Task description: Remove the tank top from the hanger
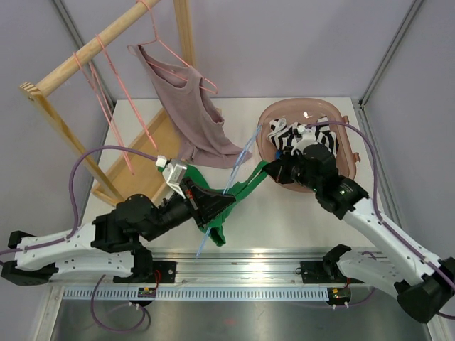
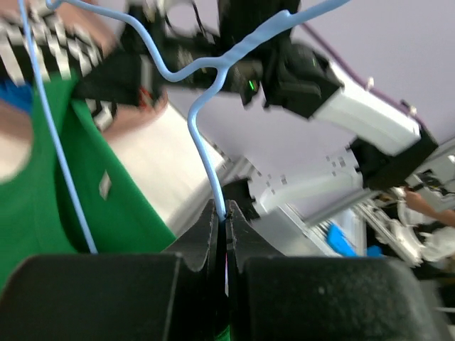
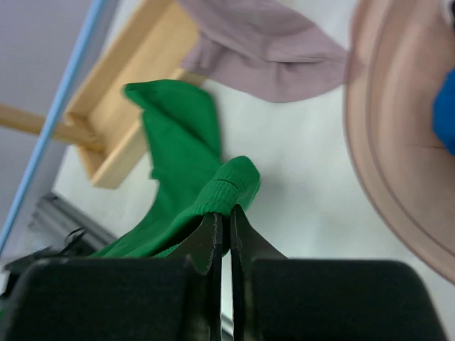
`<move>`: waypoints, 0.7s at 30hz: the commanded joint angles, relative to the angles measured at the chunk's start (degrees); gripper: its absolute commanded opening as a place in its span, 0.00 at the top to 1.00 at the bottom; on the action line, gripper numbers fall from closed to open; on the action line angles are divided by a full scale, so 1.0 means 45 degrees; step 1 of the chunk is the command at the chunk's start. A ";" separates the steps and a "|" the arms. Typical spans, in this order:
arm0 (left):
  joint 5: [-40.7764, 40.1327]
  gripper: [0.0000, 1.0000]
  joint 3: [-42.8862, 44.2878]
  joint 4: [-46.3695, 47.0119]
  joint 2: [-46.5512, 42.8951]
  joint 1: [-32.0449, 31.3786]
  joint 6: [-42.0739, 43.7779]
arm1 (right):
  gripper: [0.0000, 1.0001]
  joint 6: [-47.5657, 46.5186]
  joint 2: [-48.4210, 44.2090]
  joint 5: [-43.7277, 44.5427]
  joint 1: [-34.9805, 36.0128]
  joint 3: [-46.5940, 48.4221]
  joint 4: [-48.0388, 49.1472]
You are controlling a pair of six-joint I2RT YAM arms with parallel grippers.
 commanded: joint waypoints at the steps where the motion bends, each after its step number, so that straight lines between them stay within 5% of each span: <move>1: -0.0746 1.00 0.1392 0.2967 0.1010 -0.0125 0.3744 | 1.00 0.0470 -0.1746 -0.2512 -0.0151 -0.0203 0.1172; 7: -0.0355 1.00 0.2487 0.6190 0.3161 -0.0106 0.8047 | 1.00 0.1055 -0.3329 -0.6199 -0.0151 0.0597 0.0937; 15: -0.4201 1.00 0.5356 0.7327 0.4921 -0.0028 1.0455 | 1.00 0.1642 -0.3975 -0.7379 -0.0132 0.0774 0.0780; 21: -0.4554 1.00 0.3800 0.9725 0.4493 0.0382 1.1765 | 1.00 0.2306 -0.3624 -0.8337 -0.0132 0.0305 0.2284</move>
